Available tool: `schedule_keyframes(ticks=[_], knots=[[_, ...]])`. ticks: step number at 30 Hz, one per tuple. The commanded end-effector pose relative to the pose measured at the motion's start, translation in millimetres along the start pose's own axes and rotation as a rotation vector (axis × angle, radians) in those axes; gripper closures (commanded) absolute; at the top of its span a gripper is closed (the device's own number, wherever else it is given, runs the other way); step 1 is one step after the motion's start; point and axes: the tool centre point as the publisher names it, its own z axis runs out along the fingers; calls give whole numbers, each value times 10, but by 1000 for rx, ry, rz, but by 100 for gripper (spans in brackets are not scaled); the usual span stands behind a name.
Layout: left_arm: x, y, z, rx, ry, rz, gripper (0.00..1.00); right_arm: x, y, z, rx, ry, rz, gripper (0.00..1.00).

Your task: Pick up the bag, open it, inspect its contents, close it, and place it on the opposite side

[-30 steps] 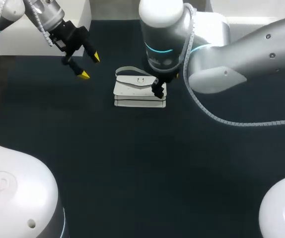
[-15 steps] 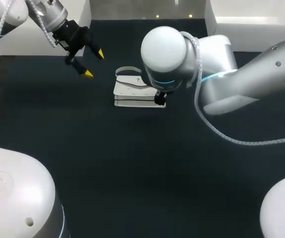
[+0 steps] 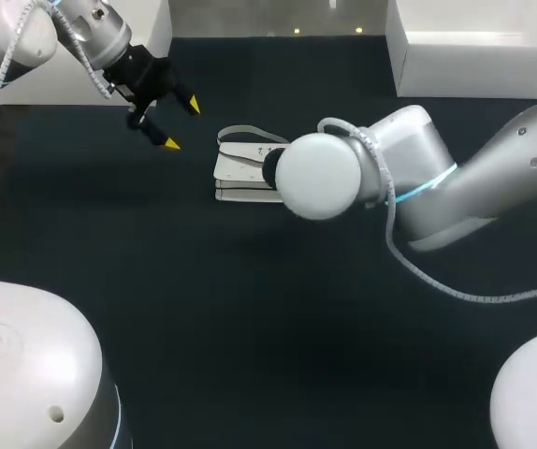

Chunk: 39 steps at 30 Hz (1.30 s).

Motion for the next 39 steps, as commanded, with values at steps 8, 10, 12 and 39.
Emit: schedule_keyframes(ticks=[8,10,12,39], knots=[[-64,-56,-15,-8,-59,2,0,71,-42,18,-54,-86,3,0],[-81,-82,-4,-9,-61,10,0,71,-42,18,-54,-86,3,0],[-92,-106,15,-13,-57,19,0,86,-32,5,-76,-85,-29,0],[-285,-384,338,-39,-206,105,0,174,317,144,-253,-87,-350,55]])
